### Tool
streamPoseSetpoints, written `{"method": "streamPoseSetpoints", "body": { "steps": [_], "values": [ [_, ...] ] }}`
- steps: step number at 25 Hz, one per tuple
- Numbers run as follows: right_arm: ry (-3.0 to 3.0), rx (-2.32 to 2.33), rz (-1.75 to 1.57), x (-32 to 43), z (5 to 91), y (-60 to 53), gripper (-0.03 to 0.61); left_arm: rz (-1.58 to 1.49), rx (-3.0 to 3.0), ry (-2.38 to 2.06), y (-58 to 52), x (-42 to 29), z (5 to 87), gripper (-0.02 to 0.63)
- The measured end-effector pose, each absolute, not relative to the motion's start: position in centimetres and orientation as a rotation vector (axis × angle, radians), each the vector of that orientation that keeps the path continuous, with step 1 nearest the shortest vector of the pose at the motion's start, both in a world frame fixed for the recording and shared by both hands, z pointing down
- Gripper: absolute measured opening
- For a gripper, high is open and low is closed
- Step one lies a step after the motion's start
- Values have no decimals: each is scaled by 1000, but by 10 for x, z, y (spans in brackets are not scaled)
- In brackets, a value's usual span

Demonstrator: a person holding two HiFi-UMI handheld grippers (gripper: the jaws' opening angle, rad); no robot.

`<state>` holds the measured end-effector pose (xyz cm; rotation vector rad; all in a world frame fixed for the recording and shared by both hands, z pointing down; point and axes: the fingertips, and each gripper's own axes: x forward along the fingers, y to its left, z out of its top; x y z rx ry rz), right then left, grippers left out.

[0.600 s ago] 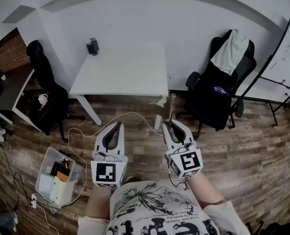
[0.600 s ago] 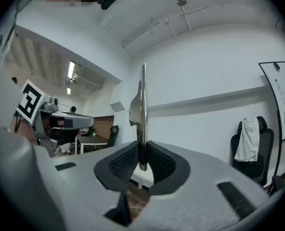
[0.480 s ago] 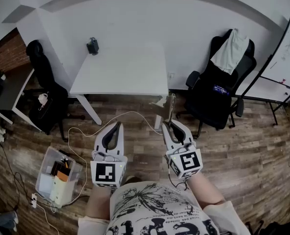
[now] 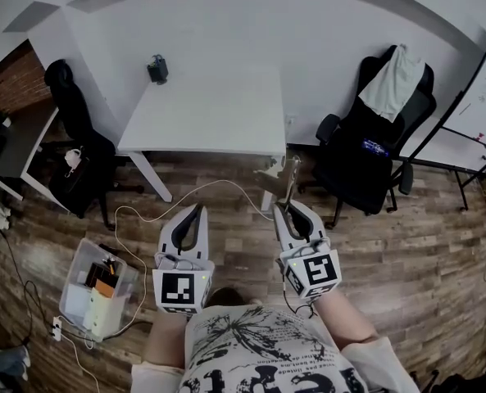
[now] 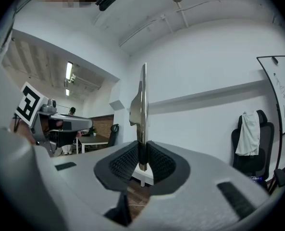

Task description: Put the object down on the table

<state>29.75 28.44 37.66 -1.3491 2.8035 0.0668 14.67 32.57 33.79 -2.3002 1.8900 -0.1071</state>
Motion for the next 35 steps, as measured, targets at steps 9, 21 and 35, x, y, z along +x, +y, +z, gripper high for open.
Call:
{"method": "streamPoseSetpoints", "body": {
  "steps": [9,21,35],
  "values": [
    [2859,-1334,26,269,389,249,51,-100,-2271,2014,293,105,354,12],
    [2818,-1470,-29,152,406,115,51,-82,-2367,1904,157,-16,362,12],
    [2736,-1671,-118,30,410,-34,51,-135,-2533,1757,-9,-143,355,12]
  ]
}}
